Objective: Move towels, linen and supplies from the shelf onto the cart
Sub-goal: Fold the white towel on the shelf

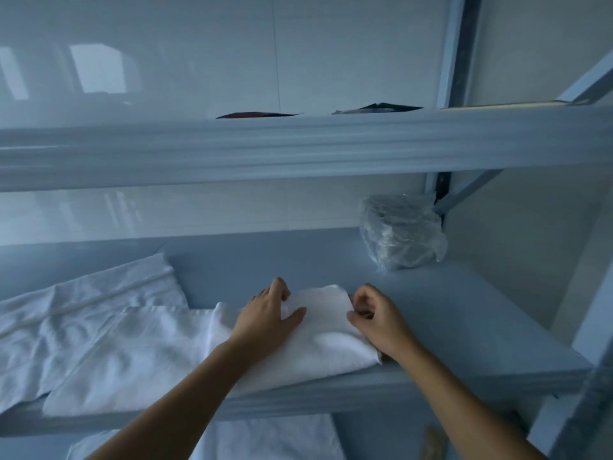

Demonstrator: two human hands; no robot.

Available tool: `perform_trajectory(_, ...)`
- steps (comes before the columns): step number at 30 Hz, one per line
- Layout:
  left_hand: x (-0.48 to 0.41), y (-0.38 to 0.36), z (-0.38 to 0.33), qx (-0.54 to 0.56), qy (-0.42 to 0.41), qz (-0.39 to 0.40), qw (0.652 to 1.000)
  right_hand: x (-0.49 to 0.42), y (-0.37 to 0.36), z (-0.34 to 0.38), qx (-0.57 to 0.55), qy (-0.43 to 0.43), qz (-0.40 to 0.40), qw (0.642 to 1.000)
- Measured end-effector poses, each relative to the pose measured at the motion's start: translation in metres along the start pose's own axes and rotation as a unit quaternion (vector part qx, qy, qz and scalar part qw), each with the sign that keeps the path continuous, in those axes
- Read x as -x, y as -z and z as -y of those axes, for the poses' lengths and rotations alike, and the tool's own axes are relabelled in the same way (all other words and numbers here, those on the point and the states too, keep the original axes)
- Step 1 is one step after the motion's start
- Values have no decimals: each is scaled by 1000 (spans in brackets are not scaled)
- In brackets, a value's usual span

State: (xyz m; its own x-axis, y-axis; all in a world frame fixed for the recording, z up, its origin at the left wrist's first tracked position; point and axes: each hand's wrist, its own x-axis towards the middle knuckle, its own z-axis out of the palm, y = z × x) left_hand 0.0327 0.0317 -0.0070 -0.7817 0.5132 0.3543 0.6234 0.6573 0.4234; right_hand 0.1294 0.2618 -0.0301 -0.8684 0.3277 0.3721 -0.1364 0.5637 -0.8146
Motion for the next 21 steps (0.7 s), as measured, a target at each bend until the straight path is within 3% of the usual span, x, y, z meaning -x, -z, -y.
perform_trajectory(3,-1,-10,-1,-50,-54,29,997,0,-1,1,-24,-8,49,998)
perform_trajectory(6,1,-18,3,-59,-55,47,996,-6,-5,3,-11,-16,90,996)
perform_trajectory(13,7,10,18,-79,-60,32,995,-20,0,-2,51,-46,-12,998)
perform_trajectory(17,22,16,38,-103,-43,17,994,-19,-4,-2,99,-54,59,992)
perform_trajectory(21,30,7,39,-110,-58,-8,992,-21,-5,9,1,-71,109,992)
